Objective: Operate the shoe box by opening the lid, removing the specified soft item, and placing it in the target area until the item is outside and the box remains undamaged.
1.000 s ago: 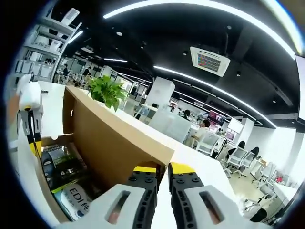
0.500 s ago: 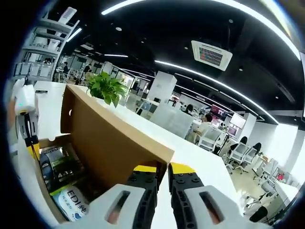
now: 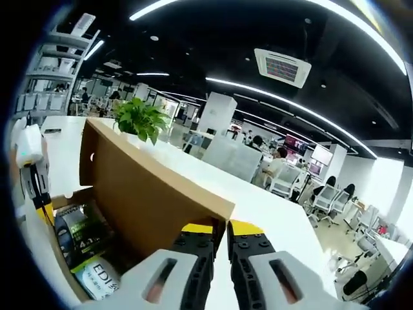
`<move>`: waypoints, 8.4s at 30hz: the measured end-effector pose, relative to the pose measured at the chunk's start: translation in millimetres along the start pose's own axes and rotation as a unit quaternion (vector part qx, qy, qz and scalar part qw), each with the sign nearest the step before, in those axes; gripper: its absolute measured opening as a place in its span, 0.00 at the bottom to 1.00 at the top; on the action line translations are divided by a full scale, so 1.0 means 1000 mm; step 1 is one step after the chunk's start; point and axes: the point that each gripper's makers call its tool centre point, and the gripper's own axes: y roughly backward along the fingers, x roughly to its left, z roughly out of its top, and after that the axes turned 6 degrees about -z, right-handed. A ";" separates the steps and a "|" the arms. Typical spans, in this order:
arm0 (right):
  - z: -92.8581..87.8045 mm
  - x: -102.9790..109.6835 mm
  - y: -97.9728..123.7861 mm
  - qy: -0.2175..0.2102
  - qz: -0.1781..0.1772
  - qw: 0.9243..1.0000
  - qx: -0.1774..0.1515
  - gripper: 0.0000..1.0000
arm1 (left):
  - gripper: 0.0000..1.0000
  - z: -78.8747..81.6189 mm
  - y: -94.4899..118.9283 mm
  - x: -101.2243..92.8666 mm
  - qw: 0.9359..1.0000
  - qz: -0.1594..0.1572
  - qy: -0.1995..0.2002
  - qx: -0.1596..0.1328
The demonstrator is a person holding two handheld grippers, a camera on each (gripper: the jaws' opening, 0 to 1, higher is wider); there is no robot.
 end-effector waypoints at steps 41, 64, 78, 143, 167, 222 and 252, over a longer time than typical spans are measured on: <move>-0.009 -0.005 -0.049 -0.035 0.002 0.996 0.087 0.02 | 0.02 -0.003 0.001 0.008 1.000 0.000 -0.007 0.009; -0.022 -0.007 -0.078 -0.013 -0.002 0.990 0.142 0.02 | 0.01 -0.002 0.001 0.007 1.000 0.000 -0.009 0.009; -0.030 -0.006 -0.090 0.007 -0.012 0.988 0.154 0.03 | 0.02 -0.002 0.001 0.007 1.000 -0.001 -0.009 0.009; -0.087 0.004 -0.137 -0.066 0.003 0.967 0.247 0.02 | 0.01 -0.002 0.000 0.007 1.000 -0.001 -0.003 0.002; -0.093 0.008 -0.138 -0.017 0.025 0.972 0.235 0.07 | 0.02 -0.002 0.000 0.007 1.000 -0.001 -0.002 0.002; -0.015 0.070 -0.043 -0.109 0.220 0.968 0.057 0.50 | 0.02 -0.002 -0.001 0.007 1.000 -0.005 0.002 -0.005; -0.035 0.114 -0.013 -0.036 0.276 0.959 0.057 0.43 | 0.02 -0.002 -0.001 0.007 1.000 -0.005 0.004 -0.009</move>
